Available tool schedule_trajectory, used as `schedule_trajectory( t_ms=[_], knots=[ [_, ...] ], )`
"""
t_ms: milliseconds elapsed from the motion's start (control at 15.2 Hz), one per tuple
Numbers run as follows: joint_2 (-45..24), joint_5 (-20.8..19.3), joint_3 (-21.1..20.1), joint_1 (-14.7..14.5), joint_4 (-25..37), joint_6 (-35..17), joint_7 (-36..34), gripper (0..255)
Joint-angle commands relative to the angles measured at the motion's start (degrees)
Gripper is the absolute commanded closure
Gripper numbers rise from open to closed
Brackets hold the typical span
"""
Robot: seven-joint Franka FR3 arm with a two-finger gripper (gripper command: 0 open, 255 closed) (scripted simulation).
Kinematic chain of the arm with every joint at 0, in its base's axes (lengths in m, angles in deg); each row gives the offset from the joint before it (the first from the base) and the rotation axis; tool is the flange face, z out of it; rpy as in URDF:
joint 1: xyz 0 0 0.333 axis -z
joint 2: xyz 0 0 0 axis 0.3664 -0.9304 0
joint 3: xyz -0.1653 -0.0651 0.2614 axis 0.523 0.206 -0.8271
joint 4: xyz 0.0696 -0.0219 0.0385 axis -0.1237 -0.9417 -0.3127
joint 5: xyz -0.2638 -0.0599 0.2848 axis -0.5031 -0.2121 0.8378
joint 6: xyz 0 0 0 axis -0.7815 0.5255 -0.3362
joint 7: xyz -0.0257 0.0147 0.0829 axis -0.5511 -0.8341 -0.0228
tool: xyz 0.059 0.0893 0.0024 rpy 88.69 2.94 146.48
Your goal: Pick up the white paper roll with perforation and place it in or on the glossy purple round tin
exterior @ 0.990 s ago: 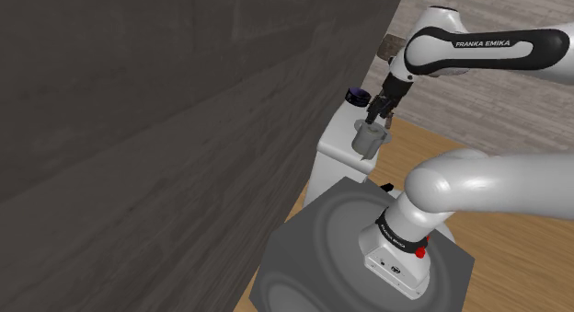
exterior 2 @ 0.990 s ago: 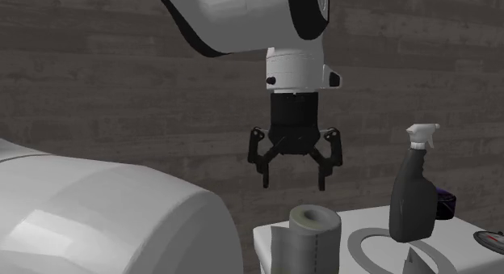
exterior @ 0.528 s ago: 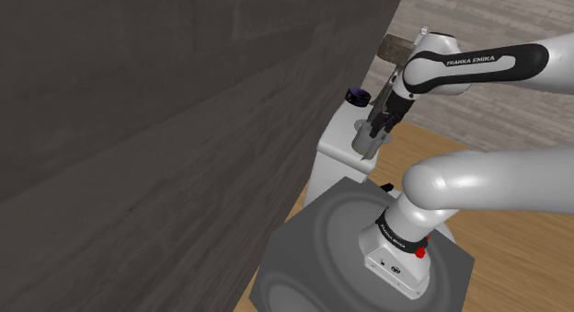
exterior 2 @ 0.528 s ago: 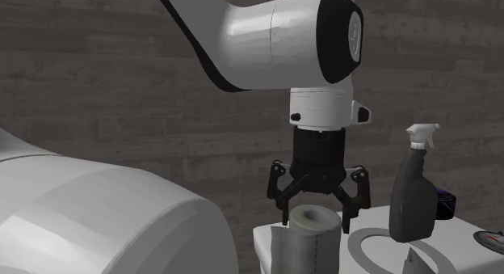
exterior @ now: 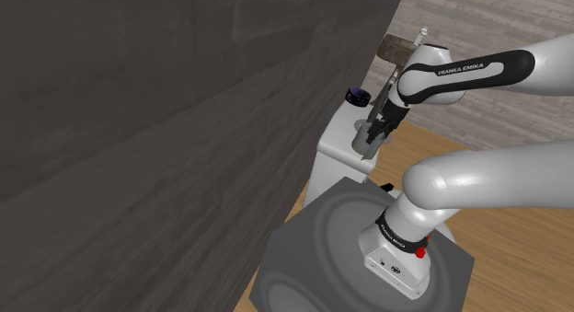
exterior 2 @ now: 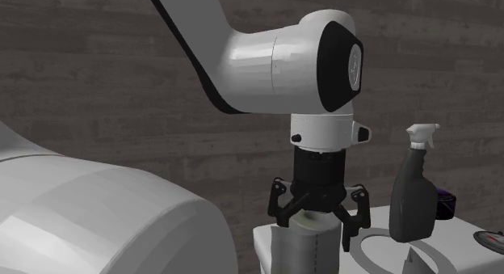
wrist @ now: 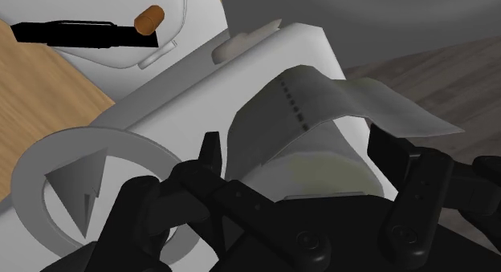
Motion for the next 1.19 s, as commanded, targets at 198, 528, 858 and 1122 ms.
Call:
schedule_trajectory(
  t_ms=[198, 528, 858, 1122],
  knots=[
    [-0.08, -0.01, 0.02, -0.01, -0.04, -0.14, -0.02, 0],
    [-0.07, -0.02, 0.02, -0.01, -0.06, -0.13, -0.02, 255],
    [-0.09, -0.02, 0.03, -0.02, -0.05, -0.15, -0.02, 255],
    [2.44, 0.94, -1.16, -0.13, 1.78, 4.16, 0.04, 255]
  ],
)
